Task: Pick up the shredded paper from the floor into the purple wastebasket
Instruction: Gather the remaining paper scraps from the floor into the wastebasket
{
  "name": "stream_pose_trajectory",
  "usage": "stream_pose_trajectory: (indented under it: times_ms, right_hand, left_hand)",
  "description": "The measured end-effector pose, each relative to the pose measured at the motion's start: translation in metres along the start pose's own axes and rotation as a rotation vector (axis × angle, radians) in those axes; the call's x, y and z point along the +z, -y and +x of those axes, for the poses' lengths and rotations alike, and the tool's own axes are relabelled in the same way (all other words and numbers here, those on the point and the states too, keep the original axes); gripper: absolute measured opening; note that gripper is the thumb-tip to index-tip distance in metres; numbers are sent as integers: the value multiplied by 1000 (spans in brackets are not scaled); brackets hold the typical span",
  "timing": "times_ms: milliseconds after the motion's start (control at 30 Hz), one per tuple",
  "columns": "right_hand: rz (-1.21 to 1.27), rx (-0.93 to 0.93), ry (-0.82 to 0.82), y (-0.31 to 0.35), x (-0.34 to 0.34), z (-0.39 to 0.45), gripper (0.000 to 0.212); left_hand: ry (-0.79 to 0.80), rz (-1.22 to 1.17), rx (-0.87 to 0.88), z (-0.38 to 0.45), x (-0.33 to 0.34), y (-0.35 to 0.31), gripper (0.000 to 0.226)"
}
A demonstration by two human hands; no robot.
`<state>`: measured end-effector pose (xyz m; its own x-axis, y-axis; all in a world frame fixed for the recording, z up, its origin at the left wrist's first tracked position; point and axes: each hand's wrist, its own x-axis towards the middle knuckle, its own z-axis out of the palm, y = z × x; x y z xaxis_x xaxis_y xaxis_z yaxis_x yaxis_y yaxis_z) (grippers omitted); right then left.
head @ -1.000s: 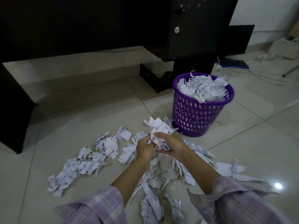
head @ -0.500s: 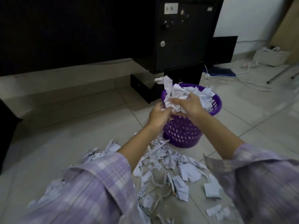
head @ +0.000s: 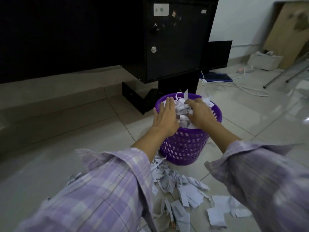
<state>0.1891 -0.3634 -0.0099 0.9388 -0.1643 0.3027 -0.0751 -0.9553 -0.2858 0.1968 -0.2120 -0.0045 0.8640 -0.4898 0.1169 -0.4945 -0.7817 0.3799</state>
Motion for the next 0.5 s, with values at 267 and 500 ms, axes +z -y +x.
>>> stream_pose_trajectory:
  times_ms: [267, 500]
  right_hand:
    - [82, 105, 467, -10, 13, 8, 57]
    - [-110, 137, 843, -8, -1, 7, 55]
  left_hand:
    - [246, 182, 49, 16, 9, 16, 49]
    - [257, 132, -3, 22, 19, 20, 44]
